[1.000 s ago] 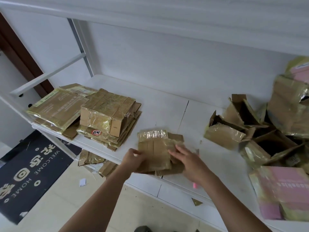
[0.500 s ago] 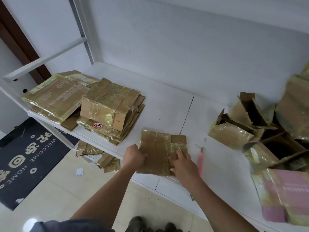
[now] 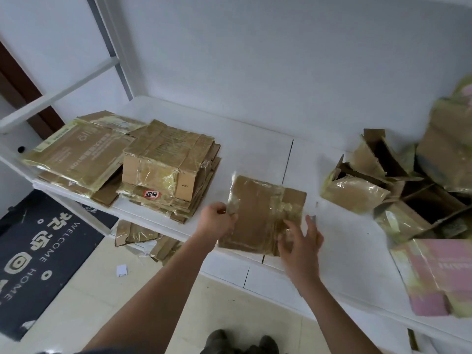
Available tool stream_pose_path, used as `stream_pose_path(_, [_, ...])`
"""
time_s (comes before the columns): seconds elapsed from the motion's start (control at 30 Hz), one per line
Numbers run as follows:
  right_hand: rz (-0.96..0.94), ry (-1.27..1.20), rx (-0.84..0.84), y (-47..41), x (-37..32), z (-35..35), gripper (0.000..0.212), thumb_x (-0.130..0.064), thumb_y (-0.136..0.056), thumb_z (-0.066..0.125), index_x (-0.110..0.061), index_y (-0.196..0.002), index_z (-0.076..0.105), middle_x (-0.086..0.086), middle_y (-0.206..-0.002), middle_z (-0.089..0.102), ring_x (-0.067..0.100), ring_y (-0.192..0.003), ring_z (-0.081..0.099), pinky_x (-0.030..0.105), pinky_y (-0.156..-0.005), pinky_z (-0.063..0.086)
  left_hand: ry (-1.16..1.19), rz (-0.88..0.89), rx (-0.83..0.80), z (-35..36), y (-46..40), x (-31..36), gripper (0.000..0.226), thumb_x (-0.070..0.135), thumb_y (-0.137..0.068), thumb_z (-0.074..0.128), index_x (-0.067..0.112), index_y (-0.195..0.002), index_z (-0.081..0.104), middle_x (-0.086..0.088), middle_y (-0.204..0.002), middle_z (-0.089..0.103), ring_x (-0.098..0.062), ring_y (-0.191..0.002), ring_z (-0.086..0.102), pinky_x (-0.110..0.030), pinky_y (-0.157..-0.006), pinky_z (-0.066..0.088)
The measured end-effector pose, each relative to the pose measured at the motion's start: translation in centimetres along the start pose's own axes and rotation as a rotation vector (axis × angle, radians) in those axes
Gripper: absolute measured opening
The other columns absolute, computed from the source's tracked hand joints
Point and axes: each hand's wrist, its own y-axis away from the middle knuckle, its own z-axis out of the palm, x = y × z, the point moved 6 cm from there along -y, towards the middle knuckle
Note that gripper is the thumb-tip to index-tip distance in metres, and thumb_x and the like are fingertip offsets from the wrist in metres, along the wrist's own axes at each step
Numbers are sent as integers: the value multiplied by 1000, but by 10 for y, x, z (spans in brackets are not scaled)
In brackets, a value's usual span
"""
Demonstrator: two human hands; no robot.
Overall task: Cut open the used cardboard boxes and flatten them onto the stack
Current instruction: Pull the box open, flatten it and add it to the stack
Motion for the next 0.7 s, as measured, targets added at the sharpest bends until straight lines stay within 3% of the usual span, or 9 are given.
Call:
stream_pose_path(0.1, [177,-229,212,7,-18,-15,59,-28,-89,70,-10,-139,45,23,-154,19,38,-135,25,32,-104,23,211,18,77,-10,9,24,16,8,-89,65,12,-74,63,5,-59,59,-8,-55,55,-18,-51,45])
stream_pose_path(0.17, [238,-552,133,-4,-36,-16,75,-37,-90,67,-17,-149,25,19,-153,18,28,-128,39,43,-106,35,367,-23,93,-13,17,33,12,11,-90,67,11,-79,64,1,-63,56,-11,-56,50,-19,-55,44])
stream_pose_path(0.27, [219,-966,-34,-20,-73,-16,83,-29,-91,68,-47,-147,10,6,-144,32,6,-102,64,43,-91,56,504,-70,38,-17,31,33,4,11,-89,70,11,-87,66,-1,-71,61,-14,-63,53,-27,-72,51])
stream_pose_path(0.37, [97,-928,23,-31,-93,-22,82,-10,-89,70,-49,-141,21,16,-140,46,15,-105,66,34,-84,59,548,-110,14,-31,42,23,13,16,-86,74,9,-89,64,-1,-74,65,-14,-63,59,-28,-78,54])
stream_pose_path(0.5, [-97,-834,1,-44,-124,-15,70,-4,-89,69,-38,-141,35,13,-148,42,10,-104,65,14,-72,50,768,-28,272,-88,43,17,37,11,-86,73,7,-115,50,-12,-92,60,-19,-66,59,-29,-64,59])
stream_pose_path(0.53, [-142,-825,-26,-47,-135,-11,66,-2,-89,68,-30,-142,39,10,-149,43,4,-93,67,11,-68,49,755,4,316,-104,42,18,46,12,-85,74,12,-122,47,-13,-102,60,-20,-67,61,-32,-67,60])
stream_pose_path(0.6, [-193,-802,-79,-51,-158,0,61,0,-89,68,-21,-142,44,1,-148,44,-1,-104,50,5,-62,46,658,65,344,-129,39,23,57,13,-83,77,27,-128,44,-13,-116,56,-17,-70,66,-32,-68,59])
stream_pose_path(0.63, [-211,-793,-90,-53,-169,4,61,0,-89,68,-20,-142,45,-6,-143,46,0,-112,37,4,-60,45,609,98,358,-140,37,27,59,14,-82,78,32,-127,45,-10,-114,55,-15,-71,67,-31,-66,59])
stream_pose_path(0.7, [-231,-770,-112,-61,-191,12,63,-3,-90,68,-22,-145,43,-18,-135,50,14,-114,38,9,-66,48,527,146,424,-160,28,34,57,16,-82,79,33,-127,49,3,-98,57,-14,-70,65,-34,-66,60])
